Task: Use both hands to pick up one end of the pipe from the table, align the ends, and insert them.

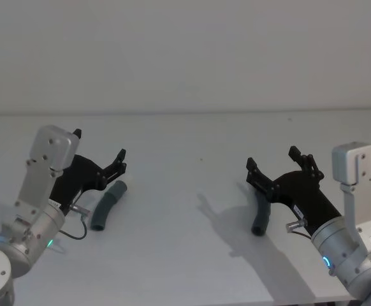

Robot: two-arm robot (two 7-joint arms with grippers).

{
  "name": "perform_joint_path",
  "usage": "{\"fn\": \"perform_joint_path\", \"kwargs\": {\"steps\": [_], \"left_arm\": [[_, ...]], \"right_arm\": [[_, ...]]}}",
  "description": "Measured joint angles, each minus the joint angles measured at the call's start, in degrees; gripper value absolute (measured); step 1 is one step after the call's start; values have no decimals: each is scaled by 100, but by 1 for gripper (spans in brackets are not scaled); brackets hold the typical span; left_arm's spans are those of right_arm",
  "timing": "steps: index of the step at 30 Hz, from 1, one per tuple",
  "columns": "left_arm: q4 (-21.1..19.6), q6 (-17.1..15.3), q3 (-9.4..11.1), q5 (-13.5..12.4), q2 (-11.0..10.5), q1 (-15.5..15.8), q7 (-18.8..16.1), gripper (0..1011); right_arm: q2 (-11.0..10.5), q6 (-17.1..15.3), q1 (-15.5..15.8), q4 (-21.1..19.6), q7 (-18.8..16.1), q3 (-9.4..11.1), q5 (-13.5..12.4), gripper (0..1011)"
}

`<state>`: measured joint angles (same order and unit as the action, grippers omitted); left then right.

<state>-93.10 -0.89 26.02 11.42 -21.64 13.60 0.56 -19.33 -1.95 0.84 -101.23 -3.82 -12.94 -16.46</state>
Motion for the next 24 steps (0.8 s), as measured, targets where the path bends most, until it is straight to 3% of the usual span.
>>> {"fn": "perform_joint_path", "kwargs": {"steps": [10,16,24], "left_arm": [[-3,-414,11,-21,190,-8,-175,1001],[-113,-937,-15,20,313,-24,-303,1001],[-325,-1912,-78,103,438,13,-470,1001]], "right_arm": [[0,0,0,0,0,0,0,1004],[0,0,0,0,0,0,0,1004],[0,0,0,0,0,0,0,1004]]}}
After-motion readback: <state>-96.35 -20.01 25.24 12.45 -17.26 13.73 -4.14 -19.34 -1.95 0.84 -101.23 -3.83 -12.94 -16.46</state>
